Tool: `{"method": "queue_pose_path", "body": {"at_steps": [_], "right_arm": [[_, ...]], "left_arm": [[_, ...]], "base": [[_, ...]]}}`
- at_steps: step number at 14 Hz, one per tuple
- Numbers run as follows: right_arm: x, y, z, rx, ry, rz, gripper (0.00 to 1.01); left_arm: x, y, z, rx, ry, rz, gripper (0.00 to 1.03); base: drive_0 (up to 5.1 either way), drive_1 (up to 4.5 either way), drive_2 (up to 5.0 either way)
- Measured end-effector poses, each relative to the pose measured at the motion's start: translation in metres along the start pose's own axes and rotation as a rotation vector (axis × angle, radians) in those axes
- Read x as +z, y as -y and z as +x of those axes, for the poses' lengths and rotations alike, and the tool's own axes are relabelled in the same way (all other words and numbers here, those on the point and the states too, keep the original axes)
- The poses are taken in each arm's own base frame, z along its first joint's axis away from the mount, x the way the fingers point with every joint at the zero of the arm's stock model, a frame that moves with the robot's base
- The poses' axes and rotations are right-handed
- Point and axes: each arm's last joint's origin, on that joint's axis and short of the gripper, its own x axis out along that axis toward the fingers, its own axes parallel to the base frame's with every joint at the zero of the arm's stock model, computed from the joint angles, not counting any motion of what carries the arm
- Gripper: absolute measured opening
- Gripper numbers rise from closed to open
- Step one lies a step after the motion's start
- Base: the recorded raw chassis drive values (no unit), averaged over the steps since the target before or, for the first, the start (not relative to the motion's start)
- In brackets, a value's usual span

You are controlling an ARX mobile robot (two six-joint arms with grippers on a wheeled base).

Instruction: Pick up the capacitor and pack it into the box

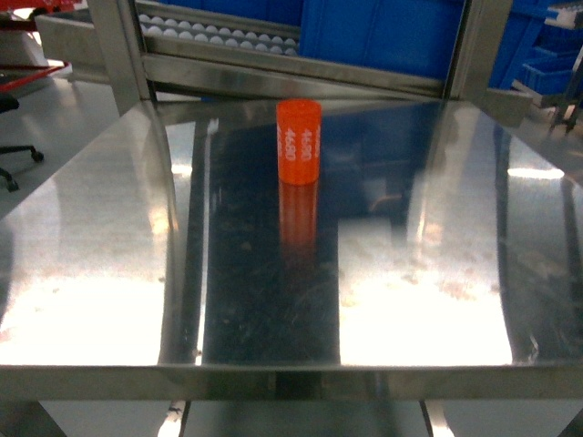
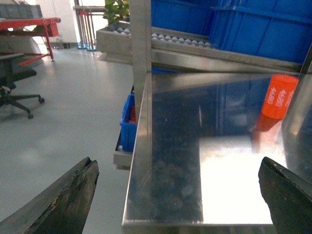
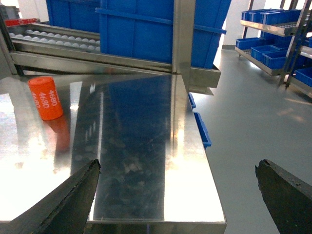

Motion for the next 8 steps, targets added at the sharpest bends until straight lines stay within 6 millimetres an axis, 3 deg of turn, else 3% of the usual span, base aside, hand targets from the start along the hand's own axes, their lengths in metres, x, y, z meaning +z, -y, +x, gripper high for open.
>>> {"method": "queue_pose_path", "body": {"at_steps": [8], "right_arm": [[-0.0001, 0.0000, 0.0000, 0.000, -0.001, 0.001, 0.98]], "left_arm": [[0.0002, 0.0000, 0.0000, -0.001, 0.001, 0.000, 0.98]], "base": [[0.0, 0.00, 0.0]]}}
